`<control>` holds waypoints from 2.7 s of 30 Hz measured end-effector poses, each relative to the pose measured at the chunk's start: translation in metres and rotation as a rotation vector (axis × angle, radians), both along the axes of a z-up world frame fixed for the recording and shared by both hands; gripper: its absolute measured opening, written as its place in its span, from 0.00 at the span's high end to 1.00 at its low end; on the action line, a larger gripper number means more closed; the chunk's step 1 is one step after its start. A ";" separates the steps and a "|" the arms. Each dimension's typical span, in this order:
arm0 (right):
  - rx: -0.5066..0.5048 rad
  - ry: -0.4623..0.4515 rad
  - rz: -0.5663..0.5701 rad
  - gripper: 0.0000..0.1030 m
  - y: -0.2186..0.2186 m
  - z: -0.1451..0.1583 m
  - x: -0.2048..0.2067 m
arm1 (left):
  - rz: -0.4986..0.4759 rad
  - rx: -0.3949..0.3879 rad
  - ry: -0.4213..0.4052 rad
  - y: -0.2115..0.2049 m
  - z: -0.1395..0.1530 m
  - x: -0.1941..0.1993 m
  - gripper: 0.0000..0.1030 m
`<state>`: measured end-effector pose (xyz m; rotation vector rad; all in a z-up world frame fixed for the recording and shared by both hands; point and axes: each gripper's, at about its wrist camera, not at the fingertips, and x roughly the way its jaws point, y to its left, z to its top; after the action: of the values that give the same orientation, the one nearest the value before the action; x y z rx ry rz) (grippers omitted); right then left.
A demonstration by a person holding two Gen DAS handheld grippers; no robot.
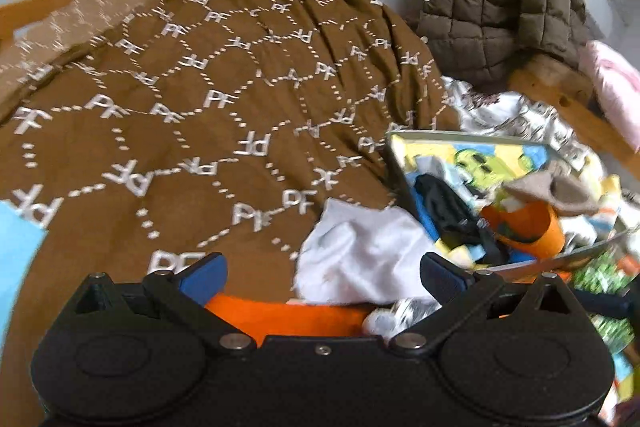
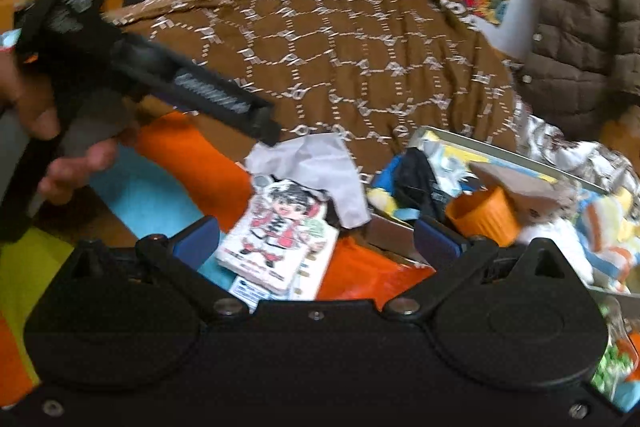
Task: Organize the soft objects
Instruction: 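Grasp the white cloth with the left gripper while the right gripper grasps the cartoon-printed packet, then carry the white cloth and packet over the cartoon tray and open both grippers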
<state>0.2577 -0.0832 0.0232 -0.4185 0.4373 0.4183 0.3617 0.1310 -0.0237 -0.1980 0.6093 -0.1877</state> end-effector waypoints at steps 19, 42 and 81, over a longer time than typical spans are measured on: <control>-0.159 0.165 0.084 0.01 0.052 -0.018 0.040 | -0.104 -0.110 0.114 -0.017 -0.022 0.063 0.21; -0.097 0.283 0.031 0.40 0.053 -0.024 0.064 | -0.156 -0.148 0.164 -0.016 -0.036 0.065 0.98; -0.230 0.067 0.098 0.92 0.052 -0.001 0.001 | -0.154 -0.075 0.170 -0.017 -0.017 0.039 1.00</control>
<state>0.2586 -0.0310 0.0222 -0.6521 0.5338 0.4798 0.4012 0.1145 -0.0409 -0.2410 0.7881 -0.3456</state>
